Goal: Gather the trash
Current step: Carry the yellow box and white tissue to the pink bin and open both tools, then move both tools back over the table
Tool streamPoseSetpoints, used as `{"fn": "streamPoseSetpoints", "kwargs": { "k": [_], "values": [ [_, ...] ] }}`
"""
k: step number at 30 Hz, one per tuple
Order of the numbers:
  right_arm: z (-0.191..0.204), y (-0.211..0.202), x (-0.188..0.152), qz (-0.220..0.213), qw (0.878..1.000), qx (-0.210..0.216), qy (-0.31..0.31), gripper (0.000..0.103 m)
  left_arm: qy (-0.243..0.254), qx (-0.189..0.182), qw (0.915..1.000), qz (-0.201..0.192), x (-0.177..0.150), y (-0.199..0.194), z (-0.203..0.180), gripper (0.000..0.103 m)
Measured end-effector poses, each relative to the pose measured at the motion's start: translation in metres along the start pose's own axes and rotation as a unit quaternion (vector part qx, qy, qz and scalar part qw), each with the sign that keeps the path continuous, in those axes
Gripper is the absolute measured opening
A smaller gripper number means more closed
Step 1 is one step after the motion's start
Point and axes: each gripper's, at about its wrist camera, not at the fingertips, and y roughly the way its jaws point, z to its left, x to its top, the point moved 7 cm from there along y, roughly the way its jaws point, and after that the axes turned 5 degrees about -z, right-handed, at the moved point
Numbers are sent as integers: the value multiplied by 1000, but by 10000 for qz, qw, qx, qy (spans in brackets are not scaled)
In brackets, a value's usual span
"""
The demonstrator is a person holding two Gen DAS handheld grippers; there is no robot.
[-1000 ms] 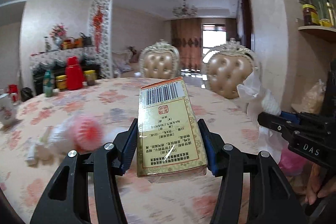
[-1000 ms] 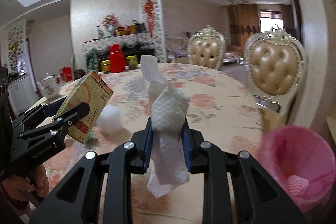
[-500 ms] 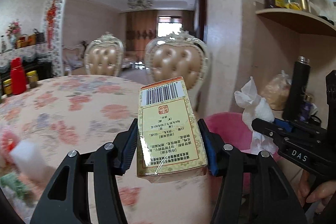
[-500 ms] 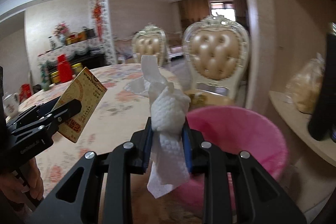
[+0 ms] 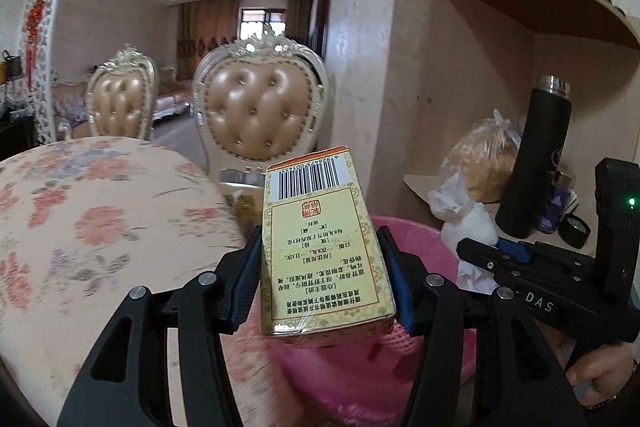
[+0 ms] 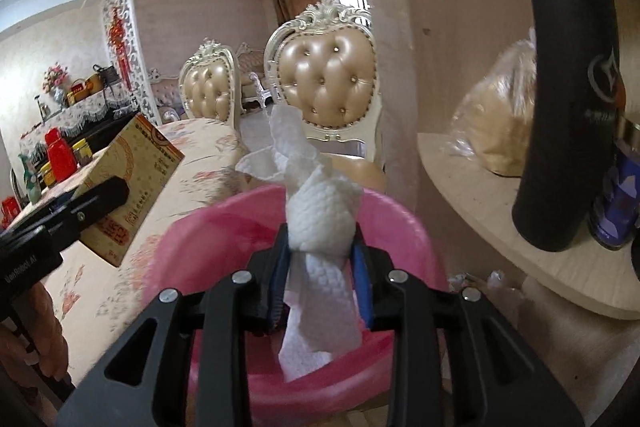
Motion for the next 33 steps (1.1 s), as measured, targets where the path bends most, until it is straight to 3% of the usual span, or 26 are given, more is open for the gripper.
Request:
{"fn": "streamPoseSetpoints", "kwargs": {
  "k": [3, 5, 9, 12, 15, 24, 29, 33],
  "values": [
    [-5, 7, -1, 63, 9999, 83, -10, 38, 27, -130, 9998, 152, -3, 19, -10, 53],
    [-8, 10, 1, 51, 9999, 119, 9, 63, 48, -86, 9998, 163, -3, 26, -13, 54],
    [-9, 3, 7, -77, 9999, 101, 21, 64, 1, 129, 9999, 113, -5, 30, -4, 72],
    [-11, -3, 7, -119, 9999, 67, -2, 64, -57, 308, 9995, 95, -7, 23, 7, 75],
    [-9, -9, 8, -118, 9999, 95, 47, 64, 12, 617, 9981, -10, -8, 7, 22, 94],
    [37, -23, 6, -116, 9991, 352, -193, 69, -36, 1394, 9902, -40, -18, -67, 75, 94],
    [100, -26, 1, -33, 9951, 823, -540, 74, -86, 1891, 9818, -143, -25, -124, 112, 94],
    [158, -25, -11, 102, 9886, 1286, -779, 80, -156, 2424, 9698, -205, -36, -183, 151, 94]
  ]
}}
